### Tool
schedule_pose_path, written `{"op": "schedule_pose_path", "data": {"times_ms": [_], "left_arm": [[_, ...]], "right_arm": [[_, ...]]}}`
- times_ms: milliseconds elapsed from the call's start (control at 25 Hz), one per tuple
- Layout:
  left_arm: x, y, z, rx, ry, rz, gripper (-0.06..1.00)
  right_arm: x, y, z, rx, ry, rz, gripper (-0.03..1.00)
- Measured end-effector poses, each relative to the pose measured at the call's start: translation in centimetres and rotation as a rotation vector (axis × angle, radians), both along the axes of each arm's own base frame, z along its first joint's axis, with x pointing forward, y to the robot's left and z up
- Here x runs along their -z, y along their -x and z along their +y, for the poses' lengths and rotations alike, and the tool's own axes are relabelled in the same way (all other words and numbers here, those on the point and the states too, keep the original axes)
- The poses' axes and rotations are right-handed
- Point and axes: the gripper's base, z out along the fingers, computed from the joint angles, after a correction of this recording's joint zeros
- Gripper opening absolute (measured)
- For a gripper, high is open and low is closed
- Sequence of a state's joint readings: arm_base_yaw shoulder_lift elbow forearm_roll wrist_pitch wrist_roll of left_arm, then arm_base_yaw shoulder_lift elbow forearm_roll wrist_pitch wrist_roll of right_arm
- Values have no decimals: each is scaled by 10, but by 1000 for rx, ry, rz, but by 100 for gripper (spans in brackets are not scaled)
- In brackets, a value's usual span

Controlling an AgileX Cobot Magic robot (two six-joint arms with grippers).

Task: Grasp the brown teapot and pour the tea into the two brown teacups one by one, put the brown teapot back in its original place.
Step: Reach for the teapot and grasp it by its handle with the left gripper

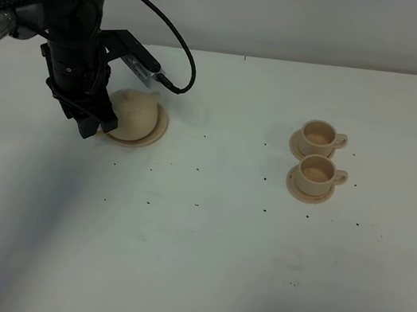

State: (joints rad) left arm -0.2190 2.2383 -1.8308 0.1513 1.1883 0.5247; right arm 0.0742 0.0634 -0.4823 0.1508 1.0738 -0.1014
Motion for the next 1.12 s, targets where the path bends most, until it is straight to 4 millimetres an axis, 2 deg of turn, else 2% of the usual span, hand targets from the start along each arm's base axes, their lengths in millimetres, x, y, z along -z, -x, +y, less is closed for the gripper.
{"op": "schedule_pose_path", "data": {"times_ms": [1120], "left_arm": [[2,-7,-9,17,93,-74,41]], "right_arm": [[0,0,0,0,0,0,35]]}}
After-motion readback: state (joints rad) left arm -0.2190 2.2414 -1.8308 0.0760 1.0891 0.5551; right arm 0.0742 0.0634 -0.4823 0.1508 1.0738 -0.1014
